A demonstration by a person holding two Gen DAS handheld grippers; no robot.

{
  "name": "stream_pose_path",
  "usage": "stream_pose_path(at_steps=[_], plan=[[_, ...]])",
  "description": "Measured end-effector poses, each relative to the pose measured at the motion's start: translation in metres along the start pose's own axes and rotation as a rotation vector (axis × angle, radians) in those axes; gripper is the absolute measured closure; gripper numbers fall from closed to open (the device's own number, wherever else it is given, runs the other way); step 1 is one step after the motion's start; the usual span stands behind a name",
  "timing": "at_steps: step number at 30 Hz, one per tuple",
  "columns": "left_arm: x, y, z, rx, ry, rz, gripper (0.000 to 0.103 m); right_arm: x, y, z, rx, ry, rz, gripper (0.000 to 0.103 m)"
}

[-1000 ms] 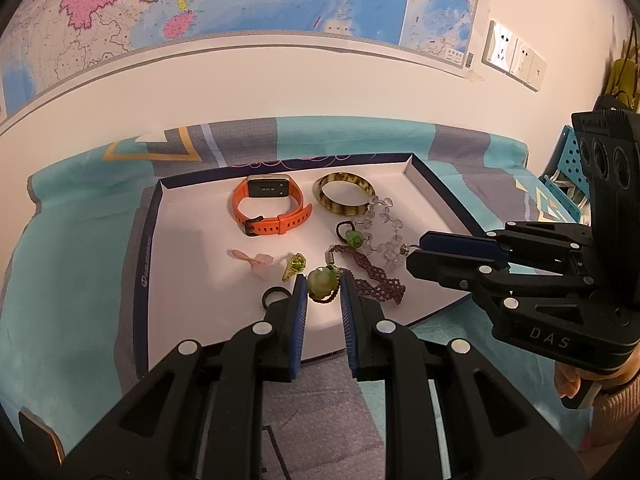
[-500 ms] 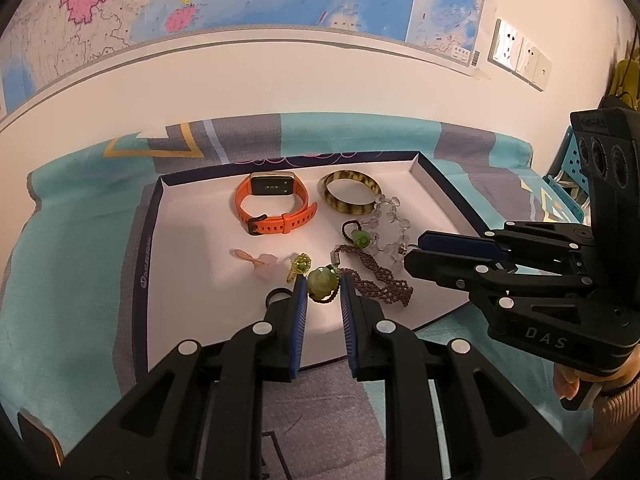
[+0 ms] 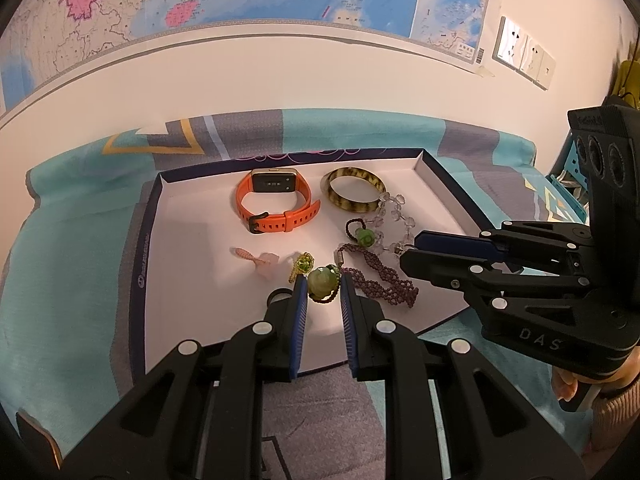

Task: Organize jewelry
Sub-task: 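Lower the silver ring with right tool while left tool lowers the charm beside the pendant, then open left gripper to release the charm while right gripper releases the silver ring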

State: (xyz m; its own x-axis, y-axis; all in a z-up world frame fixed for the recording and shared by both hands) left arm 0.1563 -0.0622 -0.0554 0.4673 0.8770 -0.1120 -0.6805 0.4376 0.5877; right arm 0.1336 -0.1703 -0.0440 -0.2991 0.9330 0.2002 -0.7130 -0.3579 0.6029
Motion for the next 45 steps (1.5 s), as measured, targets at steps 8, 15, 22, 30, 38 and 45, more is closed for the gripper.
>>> stream_pose_path(at_steps=[8, 15, 22, 30, 38, 45], plan=[[0.001, -0.003, 0.000, 0.005, 0.002, 0.004, 0.086, 0.000, -0.005, -0.001, 0.007, -0.002, 0.000, 0.087], [0.001, -0.003, 0.000, 0.007, 0.003, 0.004, 0.086, -0.001, -0.007, 0.000, 0.009, -0.004, -0.003, 0.087], [0.001, -0.005, 0.000, 0.009, 0.002, 0.006, 0.086, -0.002, -0.009, -0.001, 0.014, -0.006, -0.007, 0.087], [0.003, -0.007, 0.000, 0.014, 0.008, 0.012, 0.086, -0.003, -0.015, 0.000, 0.025, -0.006, -0.019, 0.087], [0.005, -0.011, -0.001, 0.024, 0.008, 0.022, 0.085, -0.005, -0.022, -0.004, 0.049, -0.009, -0.030, 0.086], [0.008, -0.005, -0.003, 0.018, 0.018, 0.032, 0.059, -0.003, -0.013, -0.005, 0.024, -0.006, -0.046, 0.073]])
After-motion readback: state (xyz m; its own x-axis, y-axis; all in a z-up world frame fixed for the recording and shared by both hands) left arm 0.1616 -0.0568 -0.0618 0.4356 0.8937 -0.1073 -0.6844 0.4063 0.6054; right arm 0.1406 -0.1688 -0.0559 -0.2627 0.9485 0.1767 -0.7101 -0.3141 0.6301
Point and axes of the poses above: each gripper's, at about its wrist camera, not at the fingertips, and y roughly against the way its jaws point, x to its left, z to its top, the point moved 6 cm from there along -y, roughly the way its jaws point, and after that the axes turned 9 degrees about -x, right-handed, at the moved point
